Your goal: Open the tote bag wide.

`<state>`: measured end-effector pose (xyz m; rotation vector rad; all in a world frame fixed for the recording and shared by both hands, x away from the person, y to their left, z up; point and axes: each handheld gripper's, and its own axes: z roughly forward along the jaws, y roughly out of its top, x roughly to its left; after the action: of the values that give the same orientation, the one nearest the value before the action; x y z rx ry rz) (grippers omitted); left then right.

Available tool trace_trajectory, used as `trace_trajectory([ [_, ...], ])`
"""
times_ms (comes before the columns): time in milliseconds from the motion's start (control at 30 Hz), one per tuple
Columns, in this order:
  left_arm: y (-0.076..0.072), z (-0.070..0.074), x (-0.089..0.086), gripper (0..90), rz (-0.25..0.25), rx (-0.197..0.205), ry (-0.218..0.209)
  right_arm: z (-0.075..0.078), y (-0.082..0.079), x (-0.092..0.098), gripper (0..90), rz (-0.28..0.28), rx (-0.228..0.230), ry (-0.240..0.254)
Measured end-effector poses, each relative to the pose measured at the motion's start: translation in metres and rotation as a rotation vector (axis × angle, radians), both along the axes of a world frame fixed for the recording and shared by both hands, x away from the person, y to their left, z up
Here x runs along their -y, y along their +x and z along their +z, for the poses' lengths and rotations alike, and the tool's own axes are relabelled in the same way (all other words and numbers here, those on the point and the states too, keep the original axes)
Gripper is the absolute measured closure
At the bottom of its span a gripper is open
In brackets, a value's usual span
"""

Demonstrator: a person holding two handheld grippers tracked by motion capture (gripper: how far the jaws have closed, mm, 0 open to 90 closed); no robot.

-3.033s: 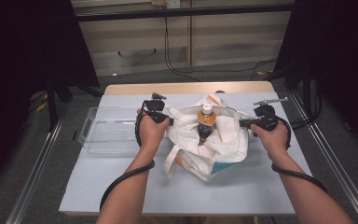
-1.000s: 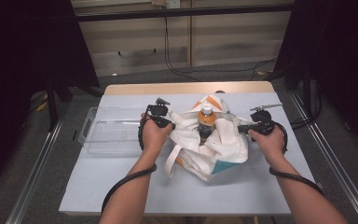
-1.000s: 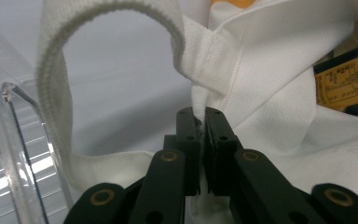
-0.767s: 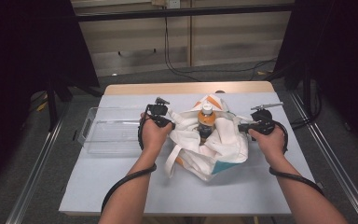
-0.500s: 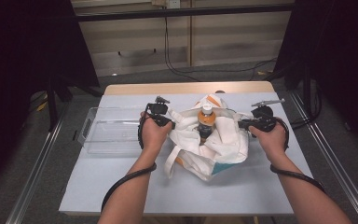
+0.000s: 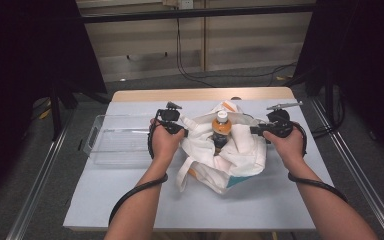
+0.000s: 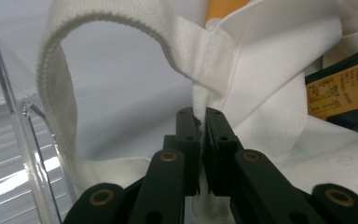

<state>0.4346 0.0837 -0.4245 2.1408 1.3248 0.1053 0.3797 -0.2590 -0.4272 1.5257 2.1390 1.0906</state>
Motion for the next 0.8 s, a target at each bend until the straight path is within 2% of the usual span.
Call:
trace_trajectory([
  [133, 0.000, 0.001, 0.001, 85.8, -0.006, -0.003, -0.002, 0.003, 0.002, -0.004, 62.4, -0.031, -0.009, 0.025],
  [200, -0.001, 0.001, 0.001, 85.8, 0.000, -0.001, -0.002, 0.003, 0.003, -0.003, 69.7, -0.050, -0.007, 0.045],
  [233, -0.001, 0.001, 0.001, 85.8, 0.005, -0.001, -0.008, 0.002, 0.004, -0.003, 73.7, -0.050, 0.003, 0.033],
  [300, -0.001, 0.000, 0.000, 85.8, -0.005, 0.001, -0.002, 0.002, 0.004, 0.000, 79.0, -0.077, -0.011, 0.033],
  [400, 0.000, 0.000, 0.001, 85.8, -0.016, 0.009, 0.009, 0.000, 0.005, 0.005, 80.7, -0.087, -0.022, 0.035],
  [567, 0.000, -0.002, 0.001, 85.8, -0.009, 0.001, 0.013, -0.004, 0.007, 0.002, 81.4, -0.091, -0.032, -0.005],
  [800, 0.001, -0.006, 0.002, 85.8, -0.004, -0.009, 0.012, -0.015, 0.011, 0.001, 81.7, -0.092, -0.067, -0.012],
])
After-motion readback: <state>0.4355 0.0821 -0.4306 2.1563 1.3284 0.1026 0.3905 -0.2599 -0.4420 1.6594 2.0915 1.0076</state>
